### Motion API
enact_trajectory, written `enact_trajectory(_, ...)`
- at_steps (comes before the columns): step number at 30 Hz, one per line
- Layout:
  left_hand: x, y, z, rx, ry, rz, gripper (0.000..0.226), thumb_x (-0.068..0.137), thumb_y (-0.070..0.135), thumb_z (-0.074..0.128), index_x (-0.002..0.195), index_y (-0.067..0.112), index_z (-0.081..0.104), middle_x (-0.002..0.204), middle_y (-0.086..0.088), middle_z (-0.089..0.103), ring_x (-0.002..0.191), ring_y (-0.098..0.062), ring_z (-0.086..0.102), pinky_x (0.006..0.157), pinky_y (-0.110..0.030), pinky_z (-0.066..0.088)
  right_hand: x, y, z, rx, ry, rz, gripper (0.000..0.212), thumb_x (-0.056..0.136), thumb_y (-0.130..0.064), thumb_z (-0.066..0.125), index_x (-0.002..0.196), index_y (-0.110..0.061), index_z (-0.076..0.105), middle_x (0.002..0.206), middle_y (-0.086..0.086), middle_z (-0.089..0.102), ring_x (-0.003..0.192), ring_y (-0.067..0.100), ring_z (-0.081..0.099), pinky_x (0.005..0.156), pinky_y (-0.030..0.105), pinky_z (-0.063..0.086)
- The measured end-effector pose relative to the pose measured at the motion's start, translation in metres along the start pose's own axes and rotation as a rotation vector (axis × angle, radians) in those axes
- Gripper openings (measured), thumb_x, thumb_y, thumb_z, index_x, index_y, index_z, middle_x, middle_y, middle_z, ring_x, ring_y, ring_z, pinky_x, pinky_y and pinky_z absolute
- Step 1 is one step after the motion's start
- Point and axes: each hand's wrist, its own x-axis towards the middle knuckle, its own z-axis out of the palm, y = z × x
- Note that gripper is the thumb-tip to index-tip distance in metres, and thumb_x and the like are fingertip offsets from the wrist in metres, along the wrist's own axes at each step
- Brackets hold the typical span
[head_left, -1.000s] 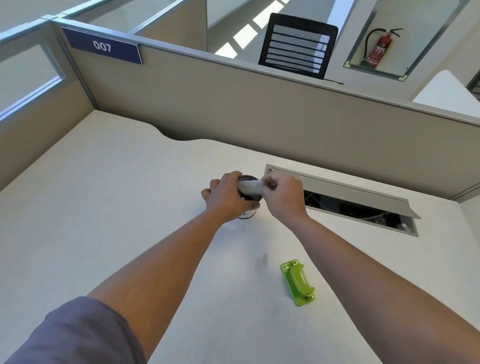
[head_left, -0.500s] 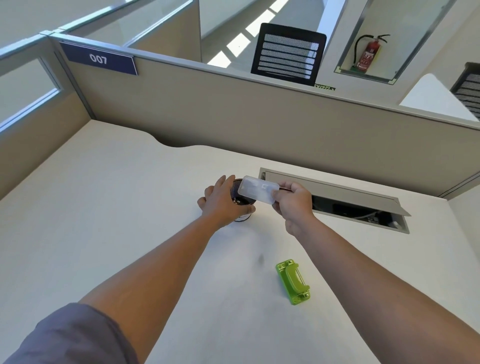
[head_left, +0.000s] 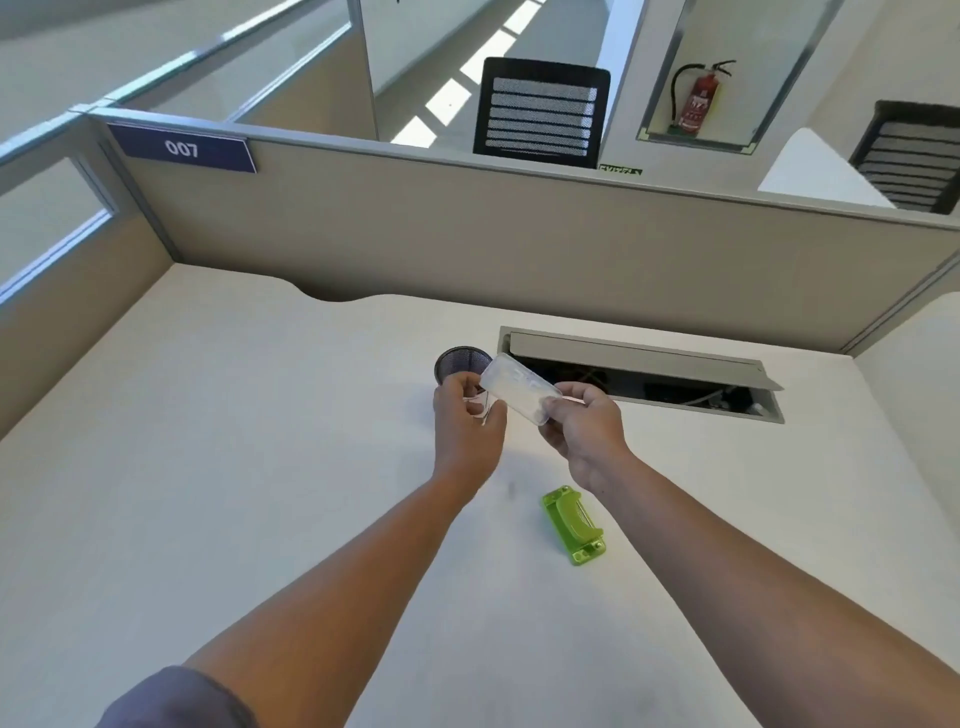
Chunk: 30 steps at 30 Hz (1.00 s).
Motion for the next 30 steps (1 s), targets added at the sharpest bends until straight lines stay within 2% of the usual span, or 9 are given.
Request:
enact_trajectory(2, -0.013, -0.001, 0.008, -0.102, -0.02, -0.131, 0.036, 0.093, 0.018, 0.067, 0.121, 0.026, 0.046, 0.113, 0.003, 0.056, 0.084, -0.003, 0.062, 0.071, -0.016, 0.051, -0.009, 0.006, -0.01, 0.018, 0.007, 0.021, 0.023, 0.086, 0.005, 0.07, 0.095, -0.014, 0.062, 0.094, 0.016, 0.07, 0.077, 0.026, 0.066, 0.061, 0.028, 0.06)
enact_trajectory(3, -0.018, -0.001, 0.012, -0.162, -0.044, -0.208, 0.038, 0.094, 0.017, 0.066, 0.123, 0.027, 0.044, 0.111, 0.004, 0.059, 0.084, -0.005, 0.063, 0.074, -0.018, 0.054, -0.014, 0.009, -0.015, 0.023, 0.007, 0.033, 0.023, 0.086, 0.005, 0.071, 0.095, -0.013, 0.062, 0.094, 0.017, 0.07, 0.077, 0.026, 0.067, 0.062, 0.029, 0.061)
enact_trajectory(5, -0.025, -0.001, 0.018, -0.324, -0.088, -0.35, 0.037, 0.095, 0.008, 0.063, 0.126, 0.018, 0.046, 0.107, -0.004, 0.067, 0.085, -0.015, 0.067, 0.082, -0.03, 0.06, -0.024, 0.017, -0.025, 0.015, 0.007, 0.044, 0.021, 0.086, 0.005, 0.071, 0.097, -0.011, 0.061, 0.094, 0.017, 0.07, 0.076, 0.027, 0.068, 0.061, 0.028, 0.062)
enact_trajectory(7, -0.03, 0.0, 0.023, -0.418, -0.105, -0.417, 0.028, 0.095, -0.001, 0.057, 0.121, 0.009, 0.055, 0.104, -0.011, 0.072, 0.086, -0.02, 0.071, 0.076, -0.03, 0.063, -0.031, 0.027, -0.033, -0.019, 0.006, 0.034, 0.02, 0.087, 0.005, 0.07, 0.097, -0.01, 0.061, 0.092, 0.017, 0.069, 0.073, 0.026, 0.067, 0.06, 0.029, 0.062)
enact_trajectory(11, -0.039, -0.005, 0.028, -0.406, -0.129, -0.471, 0.019, 0.094, -0.003, 0.057, 0.097, 0.014, 0.065, 0.1, -0.012, 0.071, 0.088, -0.026, 0.068, 0.086, -0.045, 0.061, -0.041, 0.044, -0.048, -0.146, 0.005, -0.001, 0.015, 0.089, 0.002, 0.069, 0.099, -0.007, 0.063, 0.087, 0.016, 0.071, 0.067, 0.023, 0.066, 0.061, 0.03, 0.06)
enact_trajectory(16, -0.042, -0.023, 0.027, -0.34, -0.128, -0.515, 0.013, 0.094, -0.001, 0.062, 0.096, 0.012, 0.066, 0.105, -0.014, 0.072, 0.096, -0.027, 0.071, 0.081, -0.036, 0.063, -0.043, 0.056, -0.072, -0.353, 0.059, -0.103, 0.009, 0.09, -0.006, 0.068, 0.095, -0.014, 0.067, 0.087, 0.007, 0.068, 0.076, 0.022, 0.066, 0.08, 0.042, 0.059)
enact_trajectory(20, -0.048, -0.039, 0.024, -0.282, -0.137, -0.551, 0.013, 0.094, -0.001, 0.064, 0.096, 0.012, 0.066, 0.106, -0.014, 0.071, 0.095, -0.026, 0.071, 0.074, -0.033, 0.062, -0.046, 0.071, -0.09, -0.616, 0.062, -0.185, 0.014, 0.083, -0.011, 0.07, 0.094, -0.02, 0.068, 0.096, -0.003, 0.067, 0.083, 0.018, 0.062, 0.072, 0.03, 0.051)
enact_trajectory(25, -0.055, -0.052, 0.02, -0.229, -0.141, -0.567, 0.013, 0.093, -0.001, 0.065, 0.098, 0.011, 0.067, 0.106, -0.014, 0.072, 0.097, -0.027, 0.071, 0.071, -0.032, 0.062, -0.047, 0.088, -0.097, -0.93, -0.083, -0.184, 0.047, 0.073, -0.028, 0.079, 0.116, -0.019, 0.063, 0.115, -0.001, 0.061, 0.098, 0.024, 0.063, 0.082, 0.04, 0.056)
enact_trajectory(30, -0.062, -0.063, 0.013, -0.203, -0.15, -0.595, 0.012, 0.092, 0.0, 0.065, 0.098, 0.008, 0.07, 0.103, -0.015, 0.073, 0.091, -0.026, 0.073, 0.066, -0.03, 0.061, -0.041, 0.096, -0.093, -1.102, -0.106, -0.237, 0.054, 0.075, -0.028, 0.075, 0.125, -0.023, 0.057, 0.119, 0.003, 0.058, 0.107, 0.029, 0.059, 0.085, 0.042, 0.053)
